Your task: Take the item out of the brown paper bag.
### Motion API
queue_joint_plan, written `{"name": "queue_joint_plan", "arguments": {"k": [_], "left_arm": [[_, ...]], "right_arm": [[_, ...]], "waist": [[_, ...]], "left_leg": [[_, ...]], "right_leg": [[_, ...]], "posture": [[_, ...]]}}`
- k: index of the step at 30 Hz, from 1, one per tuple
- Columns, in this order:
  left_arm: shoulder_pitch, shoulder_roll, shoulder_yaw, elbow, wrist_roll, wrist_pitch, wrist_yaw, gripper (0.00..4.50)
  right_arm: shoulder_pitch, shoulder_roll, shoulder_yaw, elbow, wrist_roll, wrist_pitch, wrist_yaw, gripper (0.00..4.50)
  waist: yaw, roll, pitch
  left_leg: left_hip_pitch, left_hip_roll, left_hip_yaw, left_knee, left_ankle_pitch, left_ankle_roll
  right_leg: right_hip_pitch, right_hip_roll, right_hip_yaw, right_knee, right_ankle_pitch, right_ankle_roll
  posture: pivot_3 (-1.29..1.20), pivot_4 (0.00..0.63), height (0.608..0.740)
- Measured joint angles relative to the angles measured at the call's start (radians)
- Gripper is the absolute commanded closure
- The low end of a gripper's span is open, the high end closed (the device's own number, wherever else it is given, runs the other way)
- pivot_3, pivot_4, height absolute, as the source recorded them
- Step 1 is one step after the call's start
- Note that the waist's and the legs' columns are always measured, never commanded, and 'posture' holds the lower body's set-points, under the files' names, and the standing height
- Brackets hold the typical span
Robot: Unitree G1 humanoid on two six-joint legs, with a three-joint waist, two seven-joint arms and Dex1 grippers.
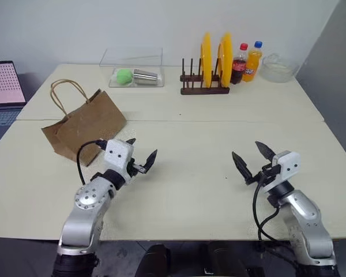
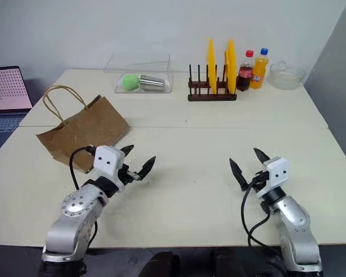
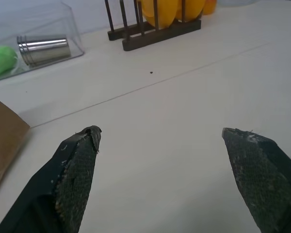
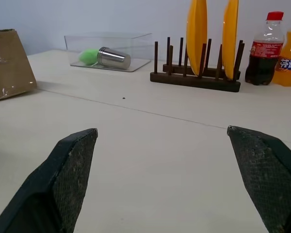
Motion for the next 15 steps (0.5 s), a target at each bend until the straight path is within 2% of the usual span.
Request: {"name": "queue_joint_plan", "arguments": {"k": [5,15], "left_arm": [[-0.007,0.067,-0.001,-0.006,-0.012,0.032,-0.032,0.26],[0.007,0.040,-0.060,0.005,0.066,-0.060,0.005,0.26]], "right_arm": [[0.035,-0.014,0.018,-0.072,0.000,0.037,0.004,0.00],[0.033,-0.034,-0.075,0.045,0.016,0.021,0.021,0.00]], "waist": [[0.001,0.000,0.000],[0.000,0.000,0.000]], "left_leg": [[0.000,0.000,-0.001,0.000,0.000,0.000],[0.001,0.000,-0.001,0.000,0.000,0.000]], "right_leg": [[0.001,0.000,-0.001,0.000,0.000,0.000],[0.001,0.000,0.000,-0.001,0.000,0.000]], "posture": [[0.00,0.150,0.740],[0.00,0.150,0.740]]}}
